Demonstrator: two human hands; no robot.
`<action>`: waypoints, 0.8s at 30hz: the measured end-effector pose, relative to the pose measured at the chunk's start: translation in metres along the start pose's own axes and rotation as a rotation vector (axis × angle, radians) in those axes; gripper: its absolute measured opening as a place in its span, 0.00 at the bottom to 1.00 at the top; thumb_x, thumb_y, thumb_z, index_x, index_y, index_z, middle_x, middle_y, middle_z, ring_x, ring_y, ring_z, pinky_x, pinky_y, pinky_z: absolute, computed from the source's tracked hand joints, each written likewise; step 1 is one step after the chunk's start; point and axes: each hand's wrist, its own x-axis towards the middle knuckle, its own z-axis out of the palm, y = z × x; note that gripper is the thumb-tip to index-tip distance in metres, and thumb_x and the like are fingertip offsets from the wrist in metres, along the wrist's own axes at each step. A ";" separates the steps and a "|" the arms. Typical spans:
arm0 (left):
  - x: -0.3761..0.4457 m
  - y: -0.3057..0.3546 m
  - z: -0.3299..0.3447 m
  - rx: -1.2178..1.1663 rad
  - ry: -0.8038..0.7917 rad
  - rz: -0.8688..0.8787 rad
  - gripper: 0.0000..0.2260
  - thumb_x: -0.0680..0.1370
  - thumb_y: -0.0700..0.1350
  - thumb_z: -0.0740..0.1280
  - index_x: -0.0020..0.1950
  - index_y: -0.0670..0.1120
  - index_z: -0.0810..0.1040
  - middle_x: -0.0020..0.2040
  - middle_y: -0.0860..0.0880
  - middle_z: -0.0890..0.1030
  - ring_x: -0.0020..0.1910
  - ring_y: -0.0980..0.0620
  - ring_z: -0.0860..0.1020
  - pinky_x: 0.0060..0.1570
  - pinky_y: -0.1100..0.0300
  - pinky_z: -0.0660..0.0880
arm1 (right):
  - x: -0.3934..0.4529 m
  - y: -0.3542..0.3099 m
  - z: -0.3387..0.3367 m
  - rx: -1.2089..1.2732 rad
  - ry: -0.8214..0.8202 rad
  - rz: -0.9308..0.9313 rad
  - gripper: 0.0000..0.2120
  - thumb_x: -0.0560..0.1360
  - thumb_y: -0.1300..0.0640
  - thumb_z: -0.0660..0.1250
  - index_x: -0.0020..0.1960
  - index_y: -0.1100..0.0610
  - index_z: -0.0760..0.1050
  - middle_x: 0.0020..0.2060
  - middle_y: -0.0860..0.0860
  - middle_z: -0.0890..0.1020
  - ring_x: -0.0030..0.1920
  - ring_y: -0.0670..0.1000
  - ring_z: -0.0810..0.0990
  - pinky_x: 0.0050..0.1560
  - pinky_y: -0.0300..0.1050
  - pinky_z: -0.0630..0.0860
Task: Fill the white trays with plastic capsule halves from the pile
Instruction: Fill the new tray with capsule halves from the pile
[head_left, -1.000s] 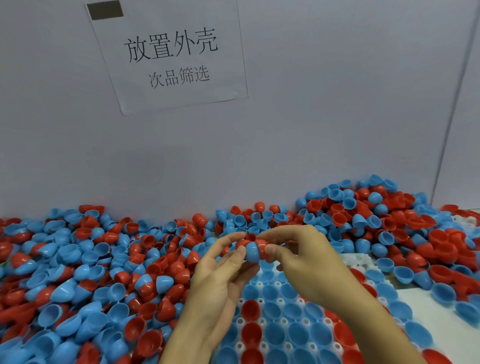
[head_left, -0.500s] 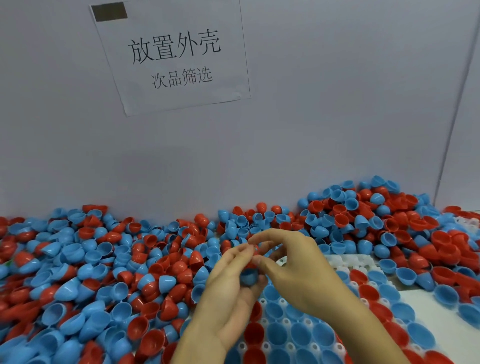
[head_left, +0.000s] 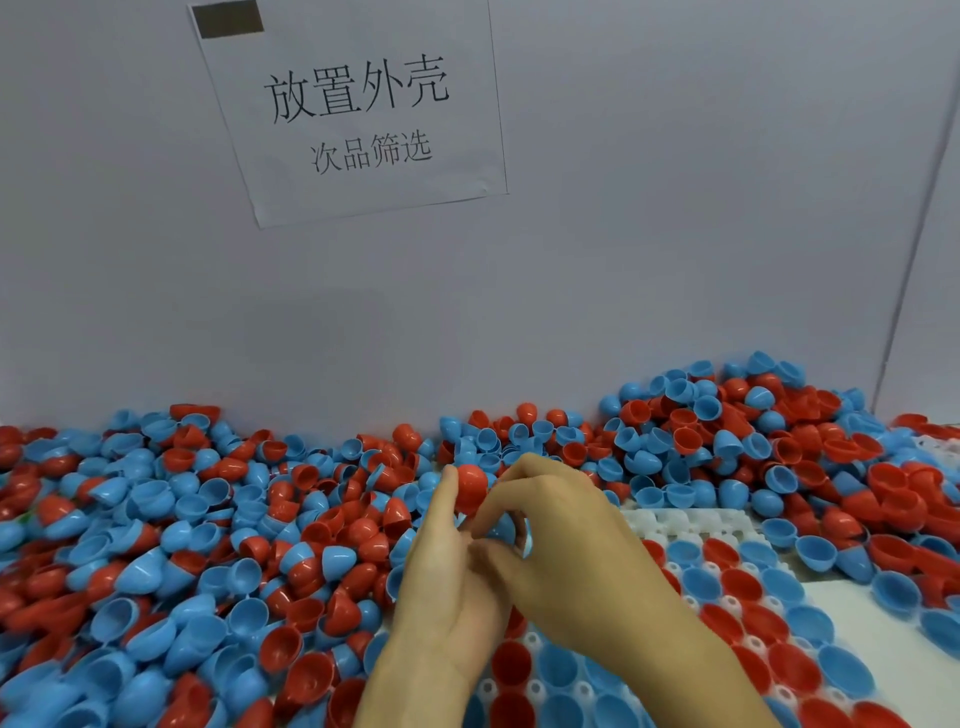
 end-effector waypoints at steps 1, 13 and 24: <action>0.002 0.001 -0.002 -0.001 -0.003 0.004 0.29 0.82 0.59 0.61 0.65 0.33 0.76 0.60 0.34 0.82 0.60 0.39 0.82 0.68 0.45 0.72 | 0.001 0.001 -0.004 0.050 0.008 0.018 0.02 0.75 0.47 0.71 0.48 0.41 0.81 0.48 0.36 0.73 0.52 0.37 0.71 0.57 0.34 0.70; 0.011 0.004 -0.008 -0.056 0.104 0.183 0.14 0.80 0.49 0.68 0.58 0.40 0.77 0.51 0.40 0.80 0.43 0.47 0.83 0.46 0.55 0.79 | 0.000 0.014 -0.050 0.694 0.136 0.090 0.12 0.71 0.60 0.74 0.44 0.42 0.80 0.27 0.46 0.67 0.28 0.43 0.67 0.34 0.34 0.72; 0.010 0.003 -0.010 -0.038 0.077 0.185 0.10 0.78 0.46 0.70 0.52 0.39 0.79 0.49 0.39 0.81 0.39 0.47 0.84 0.45 0.54 0.79 | 0.000 0.020 -0.045 0.624 0.169 0.160 0.34 0.73 0.60 0.73 0.68 0.30 0.66 0.53 0.35 0.84 0.52 0.41 0.83 0.49 0.36 0.78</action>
